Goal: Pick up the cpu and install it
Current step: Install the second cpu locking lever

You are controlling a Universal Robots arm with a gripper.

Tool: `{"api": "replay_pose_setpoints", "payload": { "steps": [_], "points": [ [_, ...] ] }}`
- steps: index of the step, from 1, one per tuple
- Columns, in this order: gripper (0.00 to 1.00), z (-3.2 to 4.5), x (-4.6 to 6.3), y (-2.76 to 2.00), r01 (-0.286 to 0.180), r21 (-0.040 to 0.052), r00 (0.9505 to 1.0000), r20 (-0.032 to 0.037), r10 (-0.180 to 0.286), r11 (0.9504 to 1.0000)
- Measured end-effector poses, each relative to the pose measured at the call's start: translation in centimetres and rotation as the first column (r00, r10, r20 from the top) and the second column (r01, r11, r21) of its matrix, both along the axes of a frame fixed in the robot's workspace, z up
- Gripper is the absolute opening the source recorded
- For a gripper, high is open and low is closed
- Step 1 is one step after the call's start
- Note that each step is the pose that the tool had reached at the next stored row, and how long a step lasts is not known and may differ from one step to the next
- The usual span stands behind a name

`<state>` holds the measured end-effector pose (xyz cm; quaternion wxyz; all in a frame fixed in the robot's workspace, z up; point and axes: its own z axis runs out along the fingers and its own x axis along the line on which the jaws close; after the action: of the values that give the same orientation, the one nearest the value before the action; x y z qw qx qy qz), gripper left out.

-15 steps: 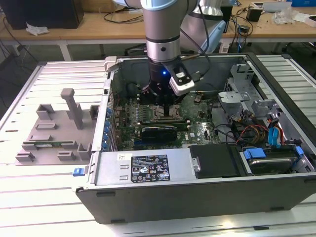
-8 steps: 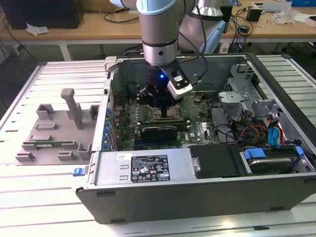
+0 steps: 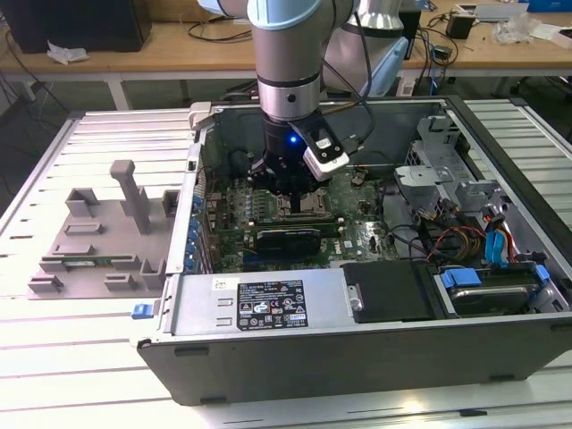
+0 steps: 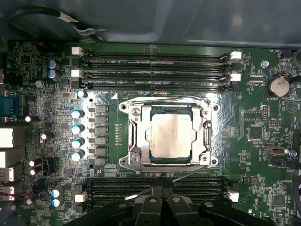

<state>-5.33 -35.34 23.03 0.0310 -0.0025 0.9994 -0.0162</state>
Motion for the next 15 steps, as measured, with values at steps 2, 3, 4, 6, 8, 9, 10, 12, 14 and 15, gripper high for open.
{"api": "replay_pose_setpoints", "payload": {
  "steps": [2,3,4,6,8,9,10,12,14,15],
  "points": [
    [0.11,0.0,0.0,0.0,0.0,0.0006,1.0,0.0,0.0,1.0],
    [0.11,0.0,0.0,0.0,0.0,0.0007,1.0,0.0,0.0,1.0],
    [0.11,0.0,0.0,0.0,0.0,0.0006,1.0,0.0,0.0,1.0],
    [0.11,0.0,0.0,0.0,0.0,0.0007,1.0,0.0,0.0,1.0],
    [0.11,-0.01,0.0,0.0,0.0,0.0007,1.0,0.0001,0.0,1.0],
    [0.11,-0.03,-0.01,-0.01,0.0,0.0011,1.0,0.0,0.0,1.0],
    [0.11,-0.05,-0.02,-0.01,0.0,0.0014,1.0,0.0,0.0,1.0],
    [0.11,-0.23,-0.34,0.0,0.0,0.0037,1.0,0.0,0.0,1.0],
    [0.11,-0.38,-0.73,0.0,0.001,0.0056,1.0,0.0,-0.001,1.0],
    [0.11,-0.42,-0.81,-0.01,0.001,0.0062,1.0,0.0,-0.001,1.0]
  ]
}}
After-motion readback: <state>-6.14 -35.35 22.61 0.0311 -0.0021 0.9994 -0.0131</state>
